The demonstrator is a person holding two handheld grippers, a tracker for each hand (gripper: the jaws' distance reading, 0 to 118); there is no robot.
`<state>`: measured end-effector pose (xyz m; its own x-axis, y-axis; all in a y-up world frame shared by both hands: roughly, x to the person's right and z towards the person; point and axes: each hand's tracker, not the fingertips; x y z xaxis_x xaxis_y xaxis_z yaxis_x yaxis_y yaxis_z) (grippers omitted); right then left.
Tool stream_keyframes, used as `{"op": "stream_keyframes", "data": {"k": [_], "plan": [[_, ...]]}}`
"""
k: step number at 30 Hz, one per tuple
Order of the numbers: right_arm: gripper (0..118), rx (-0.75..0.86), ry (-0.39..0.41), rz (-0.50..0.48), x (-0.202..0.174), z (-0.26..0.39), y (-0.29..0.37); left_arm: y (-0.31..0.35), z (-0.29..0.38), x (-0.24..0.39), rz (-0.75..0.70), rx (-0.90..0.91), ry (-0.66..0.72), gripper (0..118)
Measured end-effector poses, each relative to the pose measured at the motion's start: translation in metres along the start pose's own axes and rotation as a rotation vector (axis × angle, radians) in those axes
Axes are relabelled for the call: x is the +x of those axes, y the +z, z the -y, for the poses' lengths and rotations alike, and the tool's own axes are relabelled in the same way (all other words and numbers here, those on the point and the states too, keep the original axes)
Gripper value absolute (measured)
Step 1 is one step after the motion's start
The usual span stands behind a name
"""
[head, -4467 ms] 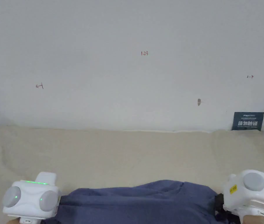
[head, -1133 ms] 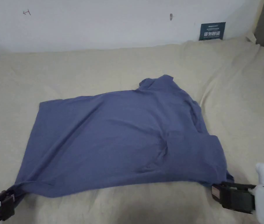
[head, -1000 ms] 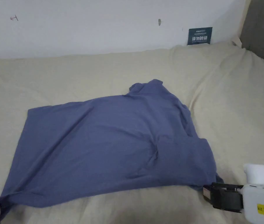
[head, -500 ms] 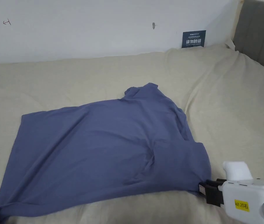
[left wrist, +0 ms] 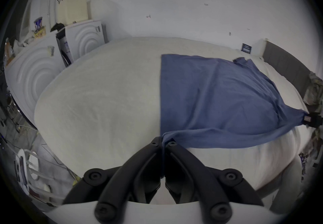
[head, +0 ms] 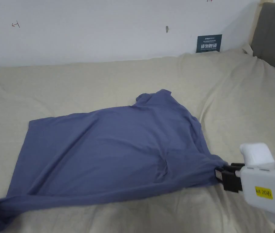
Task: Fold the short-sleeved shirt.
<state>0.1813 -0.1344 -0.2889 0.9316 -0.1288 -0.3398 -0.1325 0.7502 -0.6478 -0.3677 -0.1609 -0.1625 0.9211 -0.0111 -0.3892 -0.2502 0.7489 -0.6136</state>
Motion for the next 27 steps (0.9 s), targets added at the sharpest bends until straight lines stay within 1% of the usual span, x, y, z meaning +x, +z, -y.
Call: {"op": "stream_keyframes", "data": {"k": [2,4,6,7,8,9,11,12,13,14,15,16,17,18,19,20,21,22,24,25,26,27], "plan": [[9,0.008,-0.01,-0.002,0.003,-0.021,-0.011,-0.01,-0.023,0.002,-0.018,0.024,-0.044,2],[9,0.007,-0.022,-0.014,0.009,-0.042,-0.028,-0.012,-0.05,0.014,0.003,0.026,-0.036,2],[9,-0.044,-0.049,-0.022,0.013,-0.064,-0.053,-0.029,-0.071,0.022,0.003,0.026,-0.044,2],[9,-0.046,-0.054,-0.018,0.015,-0.073,-0.065,-0.039,-0.08,0.026,-0.006,0.024,-0.063,2],[9,-0.066,-0.061,-0.016,0.018,-0.081,-0.079,-0.063,-0.088,0.02,-0.009,0.009,-0.086,2],[9,-0.079,-0.061,-0.006,0.019,-0.086,-0.094,-0.077,-0.095,0.023,-0.015,-0.012,-0.086,2],[9,-0.131,-0.092,0.002,0.023,-0.095,-0.118,-0.102,-0.104,0.026,-0.017,-0.051,-0.091,2],[9,-0.131,-0.086,0.0,0.024,-0.096,-0.127,-0.114,-0.108,0.029,-0.022,-0.077,-0.087,2],[10,-0.141,-0.095,-0.006,0.026,-0.096,-0.136,-0.127,-0.108,0.031,-0.028,-0.099,-0.101,2],[18,-0.158,-0.089,-0.011,0.027,-0.096,-0.144,-0.135,-0.107,0.033,-0.027,-0.103,-0.111,3],[43,-0.177,-0.081,0.003,0.027,-0.095,-0.149,-0.141,-0.104,0.035,-0.029,-0.116,-0.126,11],[67,-0.194,-0.074,0.033,0.027,-0.093,-0.154,-0.149,-0.102,0.035,-0.03,-0.133,-0.165,30],[81,-0.209,-0.05,0.052,0.028,-0.091,-0.156,-0.151,-0.099,0.036,-0.026,-0.133,-0.168,39],[83,-0.209,-0.041,0.065,0.029,-0.089,-0.156,-0.151,-0.098,0.034,-0.03,-0.13,-0.162,49],[83,-0.203,-0.038,0.065,0.029,-0.087,-0.152,-0.15,-0.097,0.031,-0.025,-0.129,-0.139,49],[83,-0.181,-0.037,0.077,0.031,-0.084,-0.144,-0.138,-0.095,0.026,0.006,-0.11,-0.06,81],[83,-0.166,-0.053,0.062,0.031,-0.082,-0.136,-0.132,-0.093,0.021,0.015,-0.098,-0.016,110],[83,-0.146,-0.063,0.047,0.032,-0.081,-0.124,-0.121,-0.092,0.016,0.021,-0.066,0.036,117],[81,-0.092,-0.051,0.022,0.03,-0.076,-0.101,-0.099,-0.087,0.004,0.085,-0.056,0.07,117],[74,-0.068,-0.035,0.003,0.027,-0.073,-0.087,-0.087,-0.082,0.0,0.109,-0.073,0.055,117],[61,-0.037,-0.031,0.011,0.025,-0.069,-0.072,-0.072,-0.075,-0.002,0.097,-0.076,0.044,117],[38,-0.009,-0.022,-0.001,0.022,-0.064,-0.061,-0.061,-0.068,-0.003,0.095,-0.075,0.036,115]]}}
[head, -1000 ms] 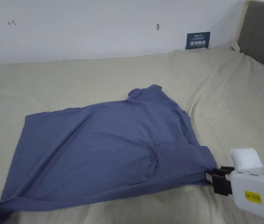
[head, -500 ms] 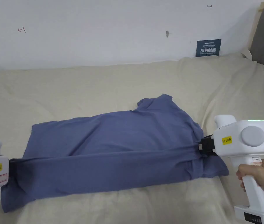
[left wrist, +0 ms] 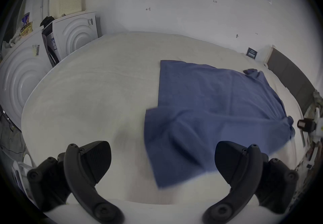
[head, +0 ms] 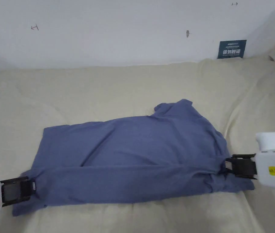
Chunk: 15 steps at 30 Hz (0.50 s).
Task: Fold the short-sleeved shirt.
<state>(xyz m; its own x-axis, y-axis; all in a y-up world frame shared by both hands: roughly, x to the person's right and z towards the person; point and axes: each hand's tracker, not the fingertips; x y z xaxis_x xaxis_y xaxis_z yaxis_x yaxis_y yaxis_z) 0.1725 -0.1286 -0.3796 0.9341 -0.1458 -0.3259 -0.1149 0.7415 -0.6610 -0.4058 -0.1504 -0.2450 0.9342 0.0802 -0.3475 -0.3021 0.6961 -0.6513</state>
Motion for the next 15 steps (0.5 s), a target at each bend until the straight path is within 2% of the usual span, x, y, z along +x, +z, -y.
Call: {"op": "stream_keyframes", "data": {"k": [1,2,3,4,5,9,12,13,14,15], "plan": [[18,0.034,-0.013,0.007,-0.003,0.007,0.013,0.015,0.008,-0.002,-0.011,0.011,-0.016,107],[5,0.061,-0.033,0.021,-0.007,0.014,0.021,0.028,0.019,-0.001,-0.009,0.023,-0.03,88],[0,0.065,-0.046,-0.004,-0.01,0.021,0.028,0.037,0.029,-0.001,-0.003,0.027,-0.028,48],[0,0.051,-0.049,-0.03,-0.012,0.027,0.034,0.042,0.036,-0.001,0.002,0.022,-0.019,18],[0,0.022,-0.047,-0.056,-0.016,0.032,0.036,0.045,0.048,-0.002,0.012,0.014,0.004,2],[0,-0.013,0.009,-0.076,-0.034,0.053,0.037,0.037,0.066,-0.007,0.034,-0.021,0.011,0],[0,-0.038,0.012,-0.078,-0.039,0.063,0.029,0.028,0.061,-0.008,0.037,-0.004,0.031,0],[0,-0.052,0.008,-0.077,-0.04,0.066,0.027,0.019,0.059,-0.009,0.042,0.019,0.046,9],[0,-0.057,0.004,-0.081,-0.04,0.069,0.026,0.014,0.053,-0.01,0.038,0.03,0.062,30],[0,-0.061,-0.001,-0.083,-0.04,0.071,0.026,0.007,0.048,-0.011,0.046,0.028,0.075,72]]}}
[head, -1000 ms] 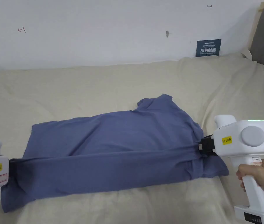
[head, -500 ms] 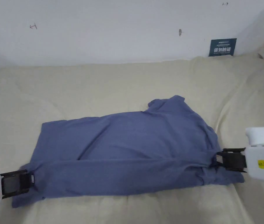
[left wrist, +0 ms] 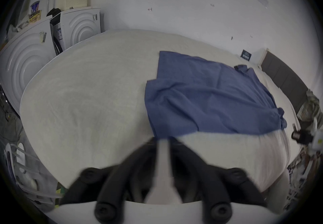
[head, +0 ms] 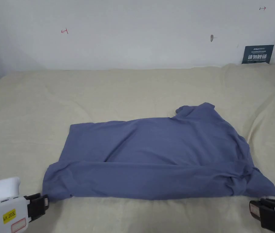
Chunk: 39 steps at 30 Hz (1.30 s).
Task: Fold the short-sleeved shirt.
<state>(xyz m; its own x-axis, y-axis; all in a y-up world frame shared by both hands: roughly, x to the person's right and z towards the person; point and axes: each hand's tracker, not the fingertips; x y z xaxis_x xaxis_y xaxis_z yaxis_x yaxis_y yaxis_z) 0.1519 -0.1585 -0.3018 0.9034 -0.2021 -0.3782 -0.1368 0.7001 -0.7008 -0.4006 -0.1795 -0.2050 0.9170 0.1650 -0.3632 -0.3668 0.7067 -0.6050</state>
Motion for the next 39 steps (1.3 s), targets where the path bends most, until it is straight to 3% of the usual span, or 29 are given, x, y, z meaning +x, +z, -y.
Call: {"op": "stream_keyframes", "data": {"k": [1,2,7,9,11,14,17,18,19,20,21,22,23,25,28,30,32,33,35,36,37,38,39], "plan": [[0,-0.008,0.0,-0.002,0.0,0.002,0.0,-0.009,-0.005,-0.002,0.0,-0.009,0.032,92],[0,-0.01,-0.002,-0.003,0.0,0.004,0.001,-0.017,-0.012,0.001,0.0,-0.022,0.052,99],[0,-0.025,-0.075,0.006,0.01,0.017,0.004,-0.055,-0.011,0.013,-0.086,-0.113,0.042,99],[0,-0.036,-0.111,0.008,0.016,0.022,0.005,-0.051,-0.009,0.029,-0.151,-0.087,-0.083,99],[0,-0.045,-0.12,0.021,0.022,0.025,0.004,-0.052,-0.005,0.04,-0.163,-0.037,-0.139,81],[0,-0.074,-0.082,0.097,0.023,0.028,0.002,-0.052,-0.001,0.062,-0.253,-0.007,-0.206,6],[0,-0.064,-0.088,0.078,0.03,0.026,0.004,-0.056,-0.001,0.079,-0.331,-0.031,-0.315,6],[1,-0.048,-0.111,0.06,0.034,0.022,0.004,-0.065,-0.002,0.068,-0.314,-0.035,-0.286,6],[9,-0.028,-0.128,0.051,0.039,0.018,0.004,-0.063,-0.005,0.065,-0.3,-0.04,-0.273,6],[31,-0.019,-0.142,0.048,0.044,0.012,0.002,-0.058,-0.009,0.06,-0.273,-0.035,-0.235,6],[73,-0.02,-0.14,0.056,0.048,0.005,-0.002,-0.055,-0.011,0.057,-0.267,-0.032,-0.227,6],[94,-0.017,-0.143,0.065,0.052,-0.003,-0.008,-0.043,-0.014,0.056,-0.264,-0.026,-0.233,6],[96,-0.016,-0.147,0.081,0.057,-0.011,-0.015,-0.04,-0.015,0.055,-0.27,-0.021,-0.239,6],[96,-0.01,-0.152,0.079,0.065,-0.024,-0.029,-0.035,-0.019,0.053,-0.28,-0.01,-0.252,6],[96,-0.045,-0.286,0.091,0.083,-0.042,-0.055,-0.03,-0.022,0.052,-0.253,-0.011,-0.229,6],[96,-0.032,-0.316,0.011,0.09,-0.045,-0.067,-0.035,-0.022,0.049,-0.257,-0.014,-0.235,6],[95,-0.074,-0.344,0.028,0.088,-0.046,-0.081,-0.034,-0.022,0.049,-0.253,-0.016,-0.241,6],[86,-0.078,-0.315,0.058,0.084,-0.047,-0.083,-0.034,-0.022,0.049,-0.25,-0.018,-0.243,6],[43,-0.071,-0.212,0.168,0.067,-0.049,-0.08,-0.029,-0.022,0.051,-0.238,-0.021,-0.238,6],[31,-0.062,-0.17,0.223,0.058,-0.05,-0.078,-0.028,-0.022,0.051,-0.235,-0.021,-0.237,6],[31,-0.048,-0.142,0.246,0.054,-0.049,-0.075,-0.026,-0.022,0.05,-0.231,-0.021,-0.239,6],[9,-0.043,-0.19,0.126,0.055,-0.047,-0.073,-0.028,-0.021,0.049,-0.229,-0.021,-0.243,6],[9,-0.08,-0.235,0.085,0.053,-0.049,-0.074,-0.027,-0.021,0.049,-0.231,-0.025,-0.245,6]]}}
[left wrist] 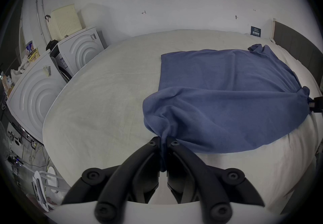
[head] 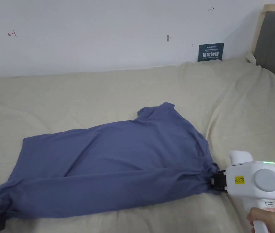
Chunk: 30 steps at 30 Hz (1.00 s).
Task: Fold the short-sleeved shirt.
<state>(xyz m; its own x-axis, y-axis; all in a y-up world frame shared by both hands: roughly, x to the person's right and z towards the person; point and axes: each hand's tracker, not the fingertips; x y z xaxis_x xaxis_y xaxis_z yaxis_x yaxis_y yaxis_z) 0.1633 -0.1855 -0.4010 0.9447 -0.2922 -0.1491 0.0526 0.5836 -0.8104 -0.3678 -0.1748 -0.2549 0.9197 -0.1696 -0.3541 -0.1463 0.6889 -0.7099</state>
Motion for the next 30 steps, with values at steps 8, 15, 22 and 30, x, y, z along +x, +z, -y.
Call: {"op": "stream_keyframes", "data": {"k": [8,15,22,30], "plan": [[9,0.061,0.063,0.062,0.003,-0.002,0.044,0.034,0.009,-0.027,0.073,0.008,0.025,6],[9,-0.02,-0.056,-0.009,0.039,0.042,0.099,0.071,0.049,-0.044,0.083,-0.016,-0.025,6],[12,-0.074,-0.002,0.03,0.036,0.096,0.09,0.061,0.097,-0.044,0.136,-0.098,0.01,9],[88,-0.021,0.114,0.089,0.028,0.085,0.115,0.08,0.086,-0.074,0.11,-0.009,0.106,109]]}}
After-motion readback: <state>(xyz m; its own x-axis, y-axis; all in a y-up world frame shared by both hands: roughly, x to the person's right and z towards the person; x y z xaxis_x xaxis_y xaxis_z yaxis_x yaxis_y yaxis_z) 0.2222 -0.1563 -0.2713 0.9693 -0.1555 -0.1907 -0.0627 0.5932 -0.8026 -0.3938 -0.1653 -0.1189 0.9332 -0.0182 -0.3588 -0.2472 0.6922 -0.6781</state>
